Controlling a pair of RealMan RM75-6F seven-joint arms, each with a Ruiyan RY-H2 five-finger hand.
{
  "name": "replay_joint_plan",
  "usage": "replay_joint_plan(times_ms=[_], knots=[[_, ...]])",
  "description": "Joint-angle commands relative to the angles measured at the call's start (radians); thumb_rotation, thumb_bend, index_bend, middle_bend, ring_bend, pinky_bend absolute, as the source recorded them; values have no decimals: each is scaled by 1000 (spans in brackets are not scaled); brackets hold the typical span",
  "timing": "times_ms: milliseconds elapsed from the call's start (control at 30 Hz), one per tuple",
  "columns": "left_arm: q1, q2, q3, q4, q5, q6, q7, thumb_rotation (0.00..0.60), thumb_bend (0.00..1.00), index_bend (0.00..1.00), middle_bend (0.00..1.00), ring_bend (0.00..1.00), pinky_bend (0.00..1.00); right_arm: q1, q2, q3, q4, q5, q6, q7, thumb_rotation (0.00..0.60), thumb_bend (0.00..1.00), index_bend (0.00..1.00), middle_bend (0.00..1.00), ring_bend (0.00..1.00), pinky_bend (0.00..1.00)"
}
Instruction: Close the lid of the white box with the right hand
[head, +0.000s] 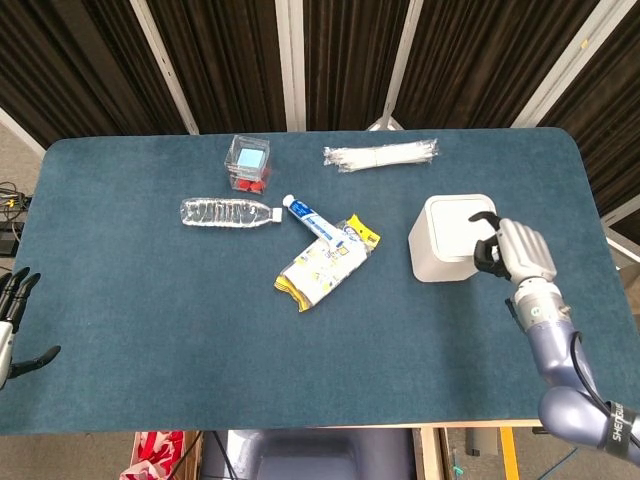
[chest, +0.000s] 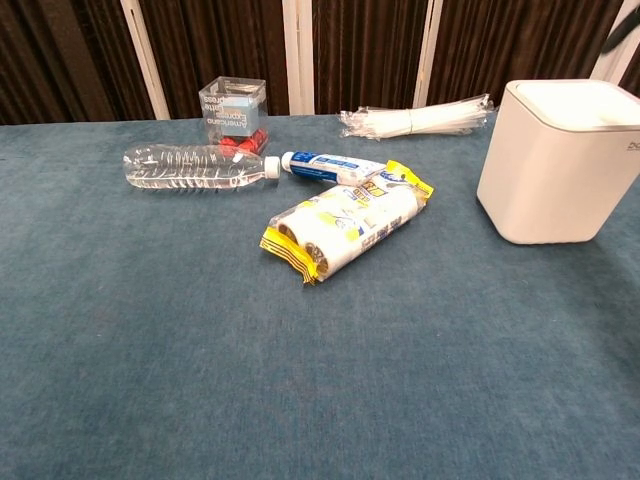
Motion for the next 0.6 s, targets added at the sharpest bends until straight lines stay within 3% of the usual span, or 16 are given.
replay_joint_plan(times_ms=[33, 100, 200, 267, 367, 600], knots=[[1, 1, 1, 0, 3, 2, 0, 600, 0, 0, 0, 0, 0, -60, 24, -10, -31, -111, 72, 23, 600, 622, 49, 563, 621, 582], [2, 2, 2, 0, 5, 6, 0, 600, 0, 0, 0, 0, 0, -101, 30, -42, -48, -188, 105, 22, 600, 497, 1, 342, 349, 393], [4, 2, 4, 1, 5, 6, 2, 600, 0, 0, 0, 0, 0, -183, 29, -119, -62, -337, 167, 18, 600, 376, 0, 86, 65, 198], [6, 3, 6, -1, 5, 4, 5, 600, 0, 0, 0, 0, 0, -257, 10, -190, -46, -475, 228, 21, 600, 334, 0, 12, 6, 118], [8, 4, 9, -5, 3, 3, 10, 600, 0, 0, 0, 0, 0, -367, -39, -288, 18, -657, 318, 39, 600, 310, 0, 0, 0, 36], [10, -4, 9, 6, -4, 1, 36, 600, 0, 0, 0, 0, 0, -526, -141, -411, 192, -899, 475, 65, 600, 278, 0, 0, 0, 4]])
